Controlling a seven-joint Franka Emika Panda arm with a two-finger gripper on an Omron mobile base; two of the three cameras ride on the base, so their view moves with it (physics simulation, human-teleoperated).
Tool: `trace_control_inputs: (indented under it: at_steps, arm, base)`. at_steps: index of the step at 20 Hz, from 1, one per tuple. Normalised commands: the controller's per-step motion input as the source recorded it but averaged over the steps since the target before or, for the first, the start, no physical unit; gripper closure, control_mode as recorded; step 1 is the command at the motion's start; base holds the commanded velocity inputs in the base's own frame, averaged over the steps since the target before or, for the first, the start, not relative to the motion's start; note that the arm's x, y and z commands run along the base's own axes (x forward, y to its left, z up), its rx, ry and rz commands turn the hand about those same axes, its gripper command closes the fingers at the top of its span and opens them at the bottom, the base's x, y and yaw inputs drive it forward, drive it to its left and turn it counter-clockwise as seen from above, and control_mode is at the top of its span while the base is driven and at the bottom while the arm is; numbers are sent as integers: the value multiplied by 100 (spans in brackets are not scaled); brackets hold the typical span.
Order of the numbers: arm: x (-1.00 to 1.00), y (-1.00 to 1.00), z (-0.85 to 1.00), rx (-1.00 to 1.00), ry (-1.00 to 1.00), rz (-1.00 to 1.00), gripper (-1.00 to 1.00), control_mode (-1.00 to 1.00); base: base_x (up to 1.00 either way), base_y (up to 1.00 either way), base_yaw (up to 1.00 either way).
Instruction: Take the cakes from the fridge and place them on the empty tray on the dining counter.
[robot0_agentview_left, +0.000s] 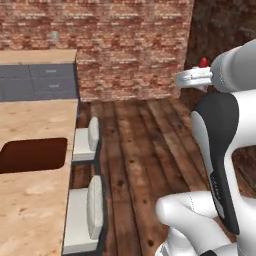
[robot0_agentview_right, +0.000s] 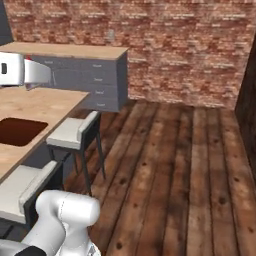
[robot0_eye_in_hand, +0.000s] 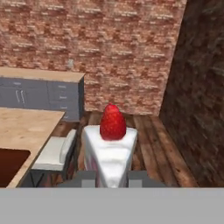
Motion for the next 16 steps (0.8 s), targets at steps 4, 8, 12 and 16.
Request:
trace_control_inputs:
  at_steps: [4,8,12,16]
  arm:
    - [0,0,0,0,0,0,100,100]
    - [0,0,0,0,0,0,100,100]
    - [0,0,0,0,0,0,100,100]
    - [0,0,0,0,0,0,100,100]
  base:
    - [52,-45,60]
    - [51,-47,59]
    - [38,-51,59]
    - [30,-51,59]
